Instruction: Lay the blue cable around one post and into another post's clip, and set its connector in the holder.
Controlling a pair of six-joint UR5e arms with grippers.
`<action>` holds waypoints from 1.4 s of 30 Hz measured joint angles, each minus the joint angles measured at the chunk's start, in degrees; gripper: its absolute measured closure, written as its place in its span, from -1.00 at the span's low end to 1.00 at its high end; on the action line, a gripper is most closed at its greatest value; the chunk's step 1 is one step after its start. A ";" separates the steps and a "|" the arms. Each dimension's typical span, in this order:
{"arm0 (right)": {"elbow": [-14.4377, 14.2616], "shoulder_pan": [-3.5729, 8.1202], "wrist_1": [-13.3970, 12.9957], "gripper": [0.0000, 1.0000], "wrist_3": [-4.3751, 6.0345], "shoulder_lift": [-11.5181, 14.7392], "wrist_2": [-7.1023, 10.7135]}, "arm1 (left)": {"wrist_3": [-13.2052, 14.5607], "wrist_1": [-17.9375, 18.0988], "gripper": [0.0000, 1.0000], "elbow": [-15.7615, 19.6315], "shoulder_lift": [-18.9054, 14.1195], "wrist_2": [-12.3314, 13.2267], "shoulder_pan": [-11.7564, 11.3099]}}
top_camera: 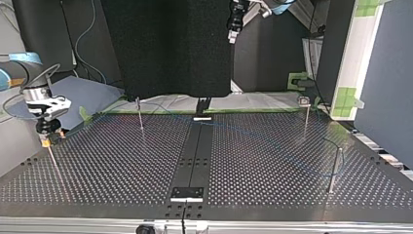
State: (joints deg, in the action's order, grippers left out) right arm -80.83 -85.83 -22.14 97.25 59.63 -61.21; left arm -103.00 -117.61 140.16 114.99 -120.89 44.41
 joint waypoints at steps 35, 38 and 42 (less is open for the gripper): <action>0.00 -0.98 -0.46 -1.00 -0.98 0.00 1.94 | 0.00 -0.26 -1.00 0.00 0.00 -0.52 0.00; 0.00 -1.07 -0.46 -1.00 -1.08 -0.02 1.97 | 0.00 -0.26 -1.00 0.00 0.00 -0.53 0.00; 0.00 -1.20 -0.42 -1.00 -1.19 -0.03 2.02 | 0.00 -0.26 -1.00 0.00 0.00 -0.53 0.00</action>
State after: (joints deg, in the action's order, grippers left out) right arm -80.83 -87.03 -22.56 96.06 59.60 -59.19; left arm -103.00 -117.87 140.16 114.99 -121.42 44.41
